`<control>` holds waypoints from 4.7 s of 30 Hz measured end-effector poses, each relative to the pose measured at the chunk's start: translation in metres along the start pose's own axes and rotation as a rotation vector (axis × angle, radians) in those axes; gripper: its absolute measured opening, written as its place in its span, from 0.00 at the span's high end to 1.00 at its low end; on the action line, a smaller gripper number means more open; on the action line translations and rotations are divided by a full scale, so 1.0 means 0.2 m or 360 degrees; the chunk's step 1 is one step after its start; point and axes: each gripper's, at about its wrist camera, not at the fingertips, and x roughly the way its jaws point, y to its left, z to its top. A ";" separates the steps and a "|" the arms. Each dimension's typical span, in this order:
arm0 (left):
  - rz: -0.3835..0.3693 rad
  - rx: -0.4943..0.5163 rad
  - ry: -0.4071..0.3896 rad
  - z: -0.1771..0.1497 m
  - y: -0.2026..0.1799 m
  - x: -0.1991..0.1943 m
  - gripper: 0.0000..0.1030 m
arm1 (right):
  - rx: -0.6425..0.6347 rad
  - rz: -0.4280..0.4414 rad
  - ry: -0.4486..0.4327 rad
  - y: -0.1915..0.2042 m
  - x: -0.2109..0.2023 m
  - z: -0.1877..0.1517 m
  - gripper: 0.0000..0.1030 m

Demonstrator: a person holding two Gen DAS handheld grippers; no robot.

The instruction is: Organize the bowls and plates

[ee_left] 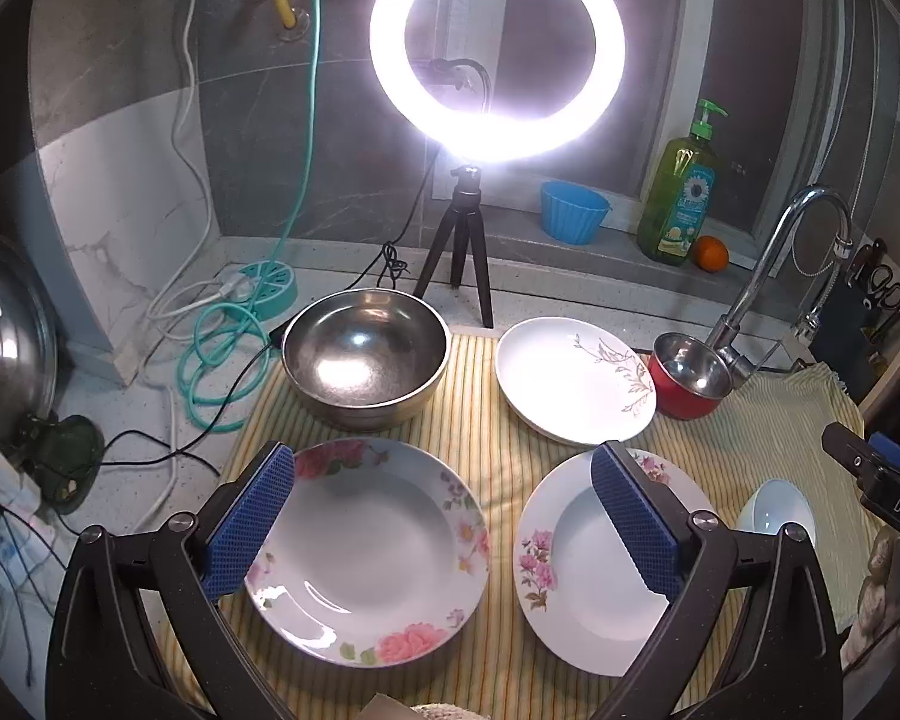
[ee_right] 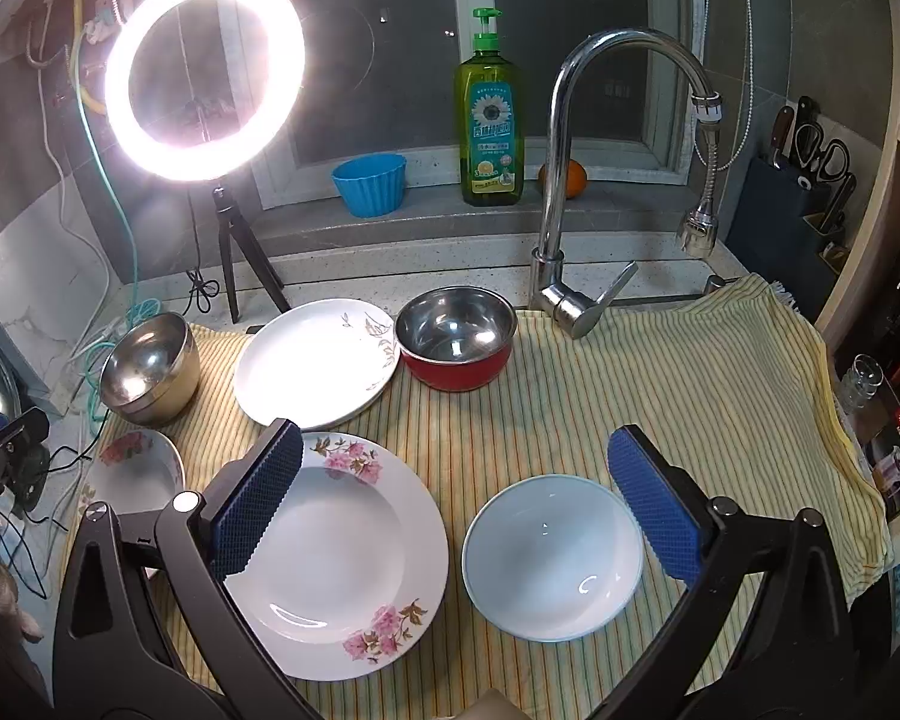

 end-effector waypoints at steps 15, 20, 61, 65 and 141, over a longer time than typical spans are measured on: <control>0.0016 0.0003 0.0000 0.01 0.00 0.01 0.04 | -0.0004 0.0027 0.0001 0.01 0.02 0.01 0.00; 0.0017 0.0005 -0.0001 0.01 0.00 0.01 0.04 | -0.0006 0.0028 0.0000 0.01 0.02 0.01 0.00; -0.0024 0.0016 0.0040 0.03 -0.04 0.07 0.04 | 0.0025 0.0019 0.0064 -0.01 0.07 -0.02 0.00; -0.0036 0.0027 0.0056 0.02 -0.05 0.08 0.04 | 0.0040 0.0020 0.0076 -0.02 0.08 -0.03 0.00; -0.0711 0.0352 0.0900 -0.05 -0.25 0.91 0.83 | 0.0689 0.0643 0.0740 -0.19 0.45 -0.65 0.85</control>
